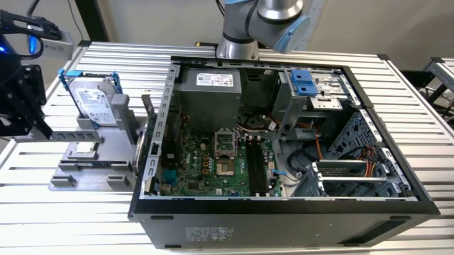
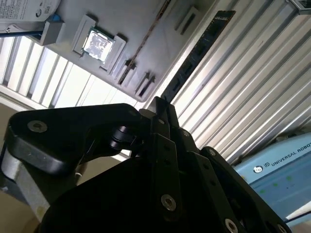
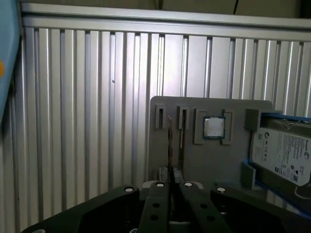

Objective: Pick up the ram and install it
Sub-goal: 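Pick up the ram and move it above insertion slot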

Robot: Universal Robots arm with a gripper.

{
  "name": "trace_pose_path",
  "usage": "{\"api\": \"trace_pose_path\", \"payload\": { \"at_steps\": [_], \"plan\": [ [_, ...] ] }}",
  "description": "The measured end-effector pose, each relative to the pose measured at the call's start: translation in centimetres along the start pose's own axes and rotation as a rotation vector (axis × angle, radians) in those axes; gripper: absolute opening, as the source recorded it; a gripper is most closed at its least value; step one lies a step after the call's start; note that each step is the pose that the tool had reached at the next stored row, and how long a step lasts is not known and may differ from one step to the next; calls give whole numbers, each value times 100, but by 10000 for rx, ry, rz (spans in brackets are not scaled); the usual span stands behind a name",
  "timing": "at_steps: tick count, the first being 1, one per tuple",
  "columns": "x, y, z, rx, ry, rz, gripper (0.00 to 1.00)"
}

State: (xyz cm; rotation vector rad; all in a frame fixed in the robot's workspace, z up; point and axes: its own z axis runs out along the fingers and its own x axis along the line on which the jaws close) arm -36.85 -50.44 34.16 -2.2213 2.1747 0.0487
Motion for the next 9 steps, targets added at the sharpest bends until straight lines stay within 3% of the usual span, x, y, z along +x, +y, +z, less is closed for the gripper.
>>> {"api": "trace_pose_path", "payload": {
  "at_steps": [9],
  "plan": [
    [-5, 0, -124, 3, 0, 76, 0]
  ]
}}
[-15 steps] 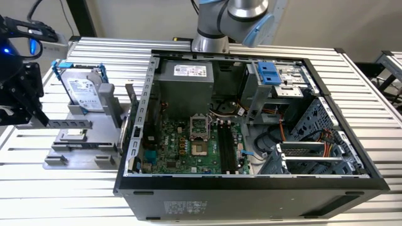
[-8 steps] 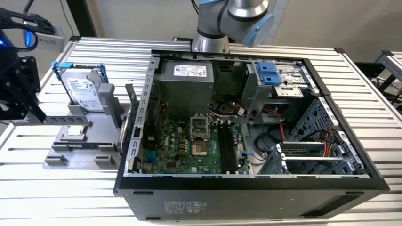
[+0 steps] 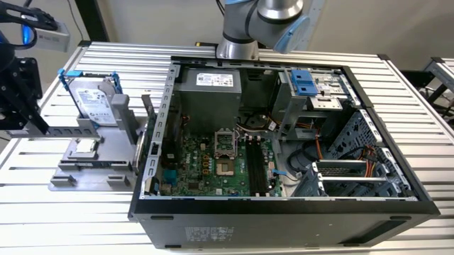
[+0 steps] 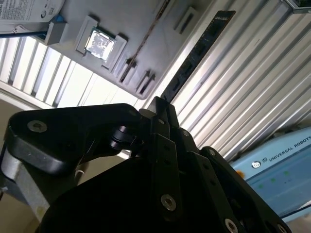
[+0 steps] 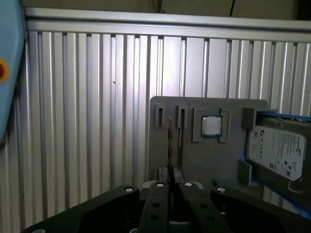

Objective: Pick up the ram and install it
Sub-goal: 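Pick up the ram and move it above insertion slot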

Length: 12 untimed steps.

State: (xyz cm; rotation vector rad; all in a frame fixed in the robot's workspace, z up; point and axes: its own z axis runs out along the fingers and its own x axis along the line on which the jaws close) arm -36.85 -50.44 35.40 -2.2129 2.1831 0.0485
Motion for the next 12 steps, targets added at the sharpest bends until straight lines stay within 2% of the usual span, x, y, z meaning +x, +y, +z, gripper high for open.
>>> {"api": "trace_pose_path", "payload": {
  "at_steps": [6, 12],
  "plan": [
    [-5, -1, -128, 2, 0, -1, 0],
    [-10, -1, -215, 2, 0, -1, 0]
  ]
}}
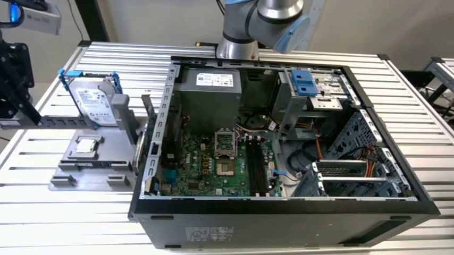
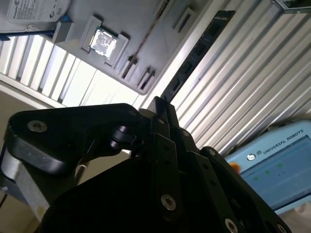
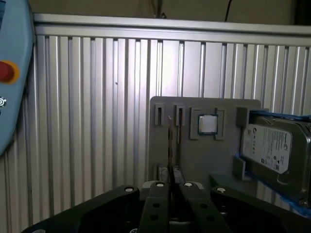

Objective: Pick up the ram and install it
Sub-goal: 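Pick up the ram and move it above insertion slot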

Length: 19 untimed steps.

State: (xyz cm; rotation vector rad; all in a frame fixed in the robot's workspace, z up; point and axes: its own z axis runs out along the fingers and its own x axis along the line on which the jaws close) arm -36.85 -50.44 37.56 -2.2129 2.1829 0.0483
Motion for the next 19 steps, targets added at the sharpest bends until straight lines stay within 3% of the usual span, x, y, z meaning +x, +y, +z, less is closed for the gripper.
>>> {"api": "trace_pose_path", "payload": {
  "at_steps": [7, 15, 19],
  "plan": [
    [-4, 1, -96, 4, -1, 5, 0],
    [-5, 0, -104, 12, 0, 4, 0],
    [-4, -31, -105, 12, 0, 5, 0]
  ]
}}
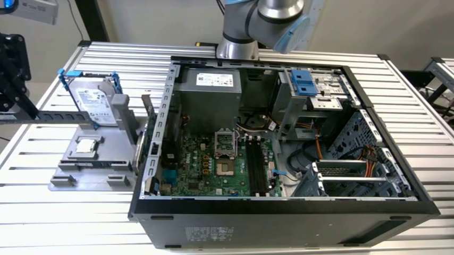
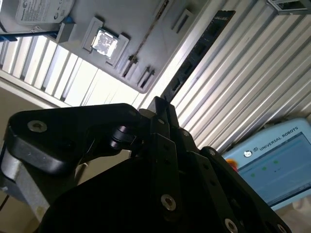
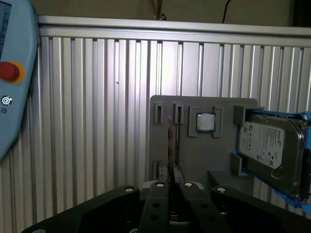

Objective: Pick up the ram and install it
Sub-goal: 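Pick up the ram and move it above insertion slot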

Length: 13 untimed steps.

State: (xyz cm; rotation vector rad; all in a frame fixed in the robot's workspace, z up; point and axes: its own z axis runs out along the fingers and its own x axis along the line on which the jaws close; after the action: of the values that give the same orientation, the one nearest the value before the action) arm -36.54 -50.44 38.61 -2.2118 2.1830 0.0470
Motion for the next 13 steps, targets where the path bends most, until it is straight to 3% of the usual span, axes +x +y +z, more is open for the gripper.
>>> {"api": "trace_pose_path", "payload": {
  "at_steps": [13],
  "plan": [
    [2, -162, -2, -1, 0, 0, 0]
  ]
}}
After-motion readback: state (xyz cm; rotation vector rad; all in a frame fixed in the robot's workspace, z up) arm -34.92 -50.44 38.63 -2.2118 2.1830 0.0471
